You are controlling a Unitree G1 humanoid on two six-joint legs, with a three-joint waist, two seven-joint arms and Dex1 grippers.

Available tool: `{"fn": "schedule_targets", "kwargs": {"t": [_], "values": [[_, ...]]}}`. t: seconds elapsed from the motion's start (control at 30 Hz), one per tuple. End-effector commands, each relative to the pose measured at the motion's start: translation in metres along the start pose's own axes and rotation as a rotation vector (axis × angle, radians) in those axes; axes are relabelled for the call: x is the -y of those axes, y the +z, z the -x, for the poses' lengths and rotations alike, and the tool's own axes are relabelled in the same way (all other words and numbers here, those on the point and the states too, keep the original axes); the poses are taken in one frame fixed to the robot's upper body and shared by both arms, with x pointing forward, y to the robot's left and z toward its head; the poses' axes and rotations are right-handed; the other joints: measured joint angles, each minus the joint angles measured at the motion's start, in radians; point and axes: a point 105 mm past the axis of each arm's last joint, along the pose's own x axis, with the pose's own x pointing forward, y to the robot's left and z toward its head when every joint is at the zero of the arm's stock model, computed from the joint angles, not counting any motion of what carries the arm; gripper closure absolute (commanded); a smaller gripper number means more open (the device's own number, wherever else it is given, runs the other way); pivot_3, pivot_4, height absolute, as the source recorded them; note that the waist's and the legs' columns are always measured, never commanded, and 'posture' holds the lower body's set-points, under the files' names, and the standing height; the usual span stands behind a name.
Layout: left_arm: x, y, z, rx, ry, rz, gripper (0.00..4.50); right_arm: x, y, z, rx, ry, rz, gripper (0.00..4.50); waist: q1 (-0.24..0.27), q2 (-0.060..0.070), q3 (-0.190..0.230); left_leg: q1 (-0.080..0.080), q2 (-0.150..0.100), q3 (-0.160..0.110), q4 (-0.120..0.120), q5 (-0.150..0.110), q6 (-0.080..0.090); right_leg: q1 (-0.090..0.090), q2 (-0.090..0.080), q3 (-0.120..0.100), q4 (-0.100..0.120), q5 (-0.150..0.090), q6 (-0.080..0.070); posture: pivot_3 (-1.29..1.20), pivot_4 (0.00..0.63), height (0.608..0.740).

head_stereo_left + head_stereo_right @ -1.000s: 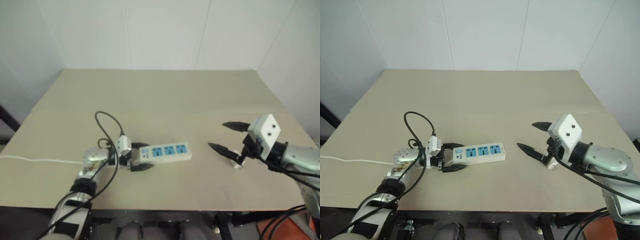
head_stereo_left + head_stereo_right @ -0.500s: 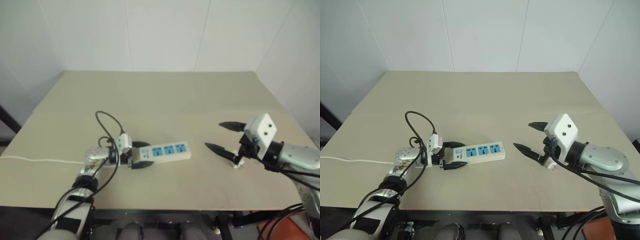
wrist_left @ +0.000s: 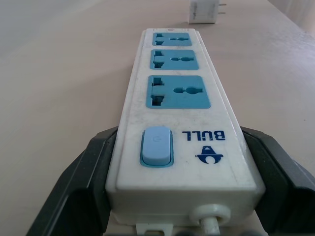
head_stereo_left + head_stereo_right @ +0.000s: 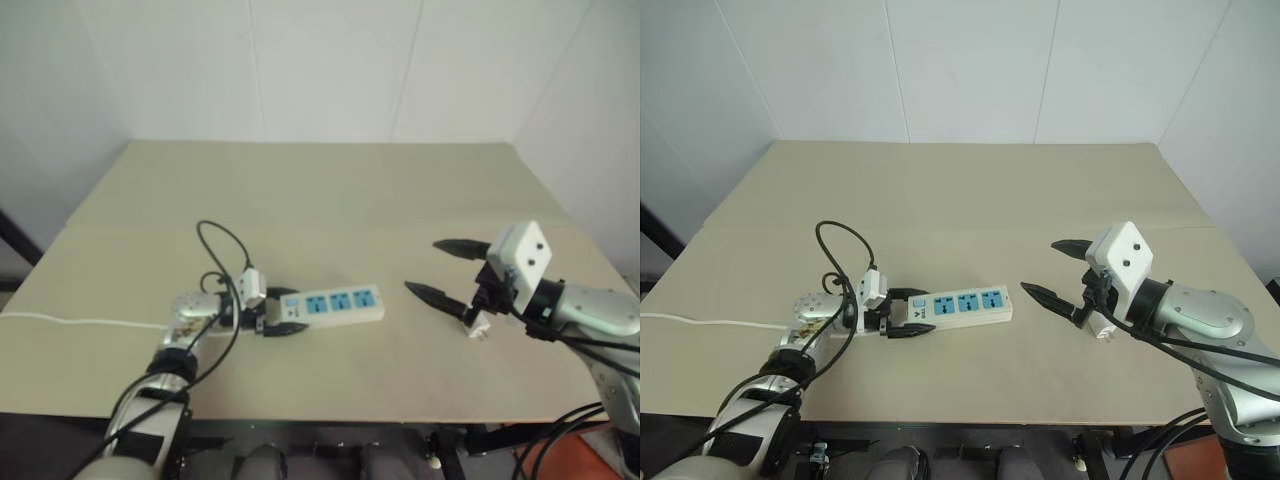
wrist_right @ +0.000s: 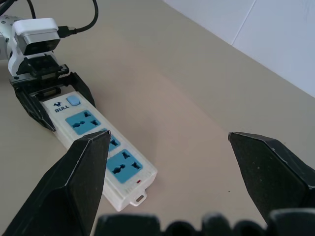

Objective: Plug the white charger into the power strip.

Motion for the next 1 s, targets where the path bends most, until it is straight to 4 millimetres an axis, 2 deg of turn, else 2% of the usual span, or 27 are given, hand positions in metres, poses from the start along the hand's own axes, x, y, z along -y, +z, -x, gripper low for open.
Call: {"fn": "schedule_targets", "kwargs": {"t": [0.03, 0.13, 0.27, 0.43, 0.57, 0.7, 0.8, 0.87, 1.0], "values": [[0.022, 0.003, -0.005, 0.017, -0.121, 0.035, 1.21, 0.01, 0.012, 0.004, 0.026, -0.023, 0.04, 0.0, -0.002, 0.0, 0.0, -0.001, 0.0, 0.0, 0.0, 0.0, 0.0, -0.001, 0.0, 0.0, 0.0, 0.0, 0.0, 0.0, 0.15, 0.74], [0.032, 0.006, 0.001, 0.004, -0.154, 0.025, 1.21, 0.017, 0.011, 0.006, 0.007, -0.023, 0.032, 0.0, -0.003, 0.0, 0.0, -0.003, 0.0, 0.0, -0.001, 0.0, 0.001, -0.004, 0.0, 0.0, 0.0, 0.0, 0.0, 0.0, 0.15, 0.74], [0.042, -0.001, 0.006, -0.04, -0.169, 0.031, 1.21, 0.03, 0.008, 0.007, -0.078, -0.042, -0.017, 0.0, -0.004, 0.0, 0.0, -0.005, 0.001, 0.0, -0.001, 0.0, 0.001, -0.008, 0.001, 0.0, 0.001, 0.001, -0.001, 0.0, 0.15, 0.74], [0.043, -0.016, 0.005, -0.083, -0.133, 0.011, 1.21, 0.06, -0.011, 0.003, -0.399, -0.18, -0.252, 0.0, -0.007, 0.0, 0.0, -0.006, 0.002, 0.001, -0.001, 0.0, 0.001, -0.01, 0.001, 0.001, 0.002, 0.001, -0.003, 0.0, 0.15, 0.74], [0.043, -0.021, 0.004, -0.089, -0.12, 0.005, 1.21, 0.075, -0.012, 0.005, -0.626, -0.239, -0.457, 0.0, -0.005, 0.002, -0.001, -0.006, 0.002, 0.003, -0.001, 0.0, 0.001, -0.012, 0.001, 0.003, 0.002, 0.003, -0.006, 0.0, 0.15, 0.74], [0.046, -0.024, 0.002, -0.092, -0.127, 0.0, 1.21, 0.075, -0.009, 0.007, -0.762, -0.159, -0.519, 0.0, 0.003, 0.003, -0.002, -0.009, 0.002, 0.003, -0.002, 0.0, 0.001, -0.014, 0.0, 0.002, 0.001, 0.005, -0.009, 0.0, 0.15, 0.74], [0.047, -0.025, -0.001, -0.085, -0.124, 0.001, 1.21, 0.071, -0.015, 0.009, -0.882, -0.12, -0.529, 0.0, 0.0, 0.005, -0.003, -0.01, 0.002, 0.005, -0.002, 0.0, 0.001, -0.015, 0.0, 0.003, 0.0, 0.004, -0.008, 0.0, 0.15, 0.74], [0.048, -0.025, -0.003, -0.081, -0.124, 0.002, 1.21, 0.067, -0.025, 0.01, -0.969, -0.096, -0.546, 0.0, -0.002, 0.007, -0.004, -0.009, 0.002, 0.006, -0.002, 0.0, 0.001, -0.015, 0.0, 0.004, 0.0, 0.002, -0.004, 0.0, 0.15, 0.74], [0.05, -0.025, -0.005, -0.076, -0.125, 0.009, 1.21, 0.068, -0.048, 0.011, -1.097, -0.128, -0.57, 0.0, -0.001, 0.008, -0.004, -0.009, 0.002, 0.006, -0.001, 0.0, 0.001, -0.015, -0.001, 0.004, 0.0, 0.001, -0.005, 0.0, 0.15, 0.74]]}}
